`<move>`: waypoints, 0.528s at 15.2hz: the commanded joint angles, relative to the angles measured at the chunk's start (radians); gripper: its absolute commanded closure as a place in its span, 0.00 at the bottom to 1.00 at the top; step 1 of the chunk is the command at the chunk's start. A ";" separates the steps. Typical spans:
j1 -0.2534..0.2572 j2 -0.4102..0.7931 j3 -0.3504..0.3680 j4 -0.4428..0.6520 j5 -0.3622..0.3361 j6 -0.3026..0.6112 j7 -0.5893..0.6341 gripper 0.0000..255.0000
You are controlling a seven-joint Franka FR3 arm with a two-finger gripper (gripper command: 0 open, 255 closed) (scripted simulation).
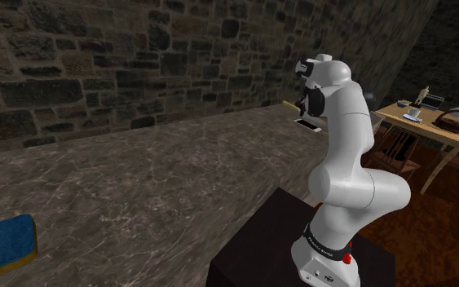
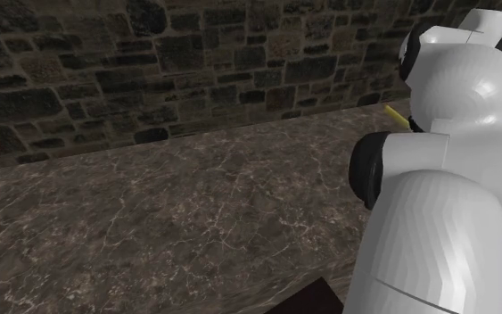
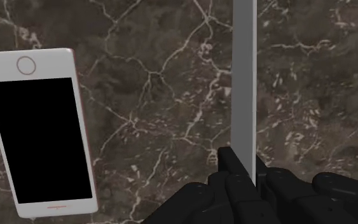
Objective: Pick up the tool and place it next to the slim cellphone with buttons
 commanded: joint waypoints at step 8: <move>0.026 -0.003 0.001 -0.132 0.006 0.123 -0.018 1.00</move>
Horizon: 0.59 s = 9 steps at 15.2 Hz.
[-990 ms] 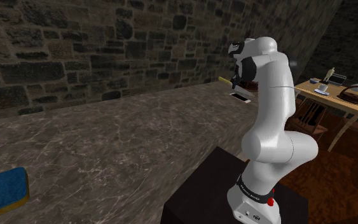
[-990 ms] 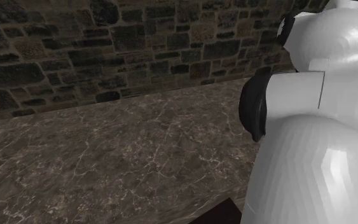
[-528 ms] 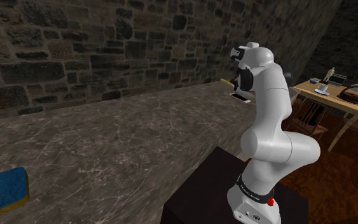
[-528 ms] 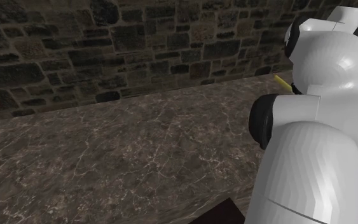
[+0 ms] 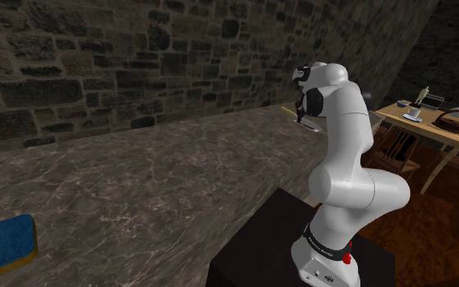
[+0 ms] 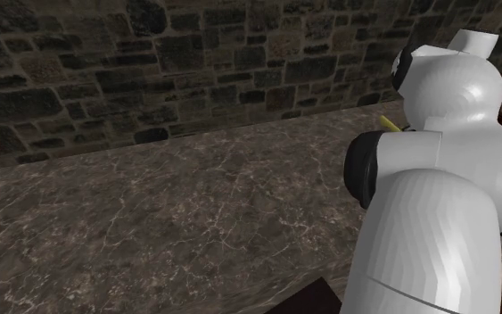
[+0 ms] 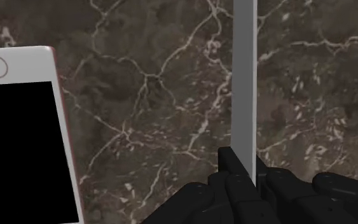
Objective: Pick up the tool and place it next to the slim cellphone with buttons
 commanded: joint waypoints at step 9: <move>0.014 0.020 0.006 -0.099 0.011 0.114 -0.018 1.00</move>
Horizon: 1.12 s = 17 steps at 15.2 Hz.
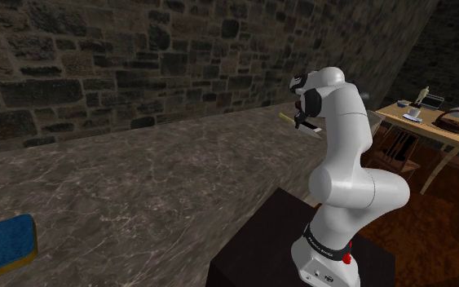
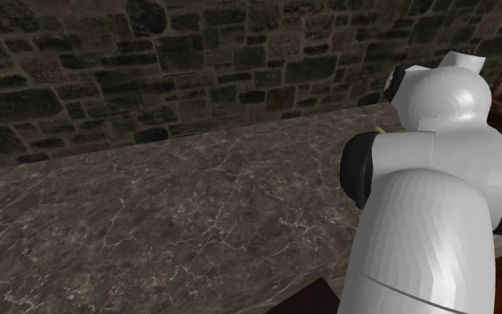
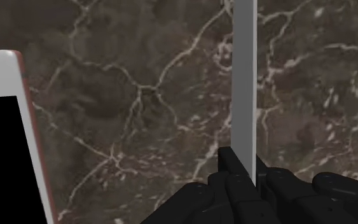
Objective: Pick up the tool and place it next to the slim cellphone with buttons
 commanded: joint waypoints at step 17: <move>-0.014 -0.021 -0.006 0.084 -0.010 -0.100 0.013 0.00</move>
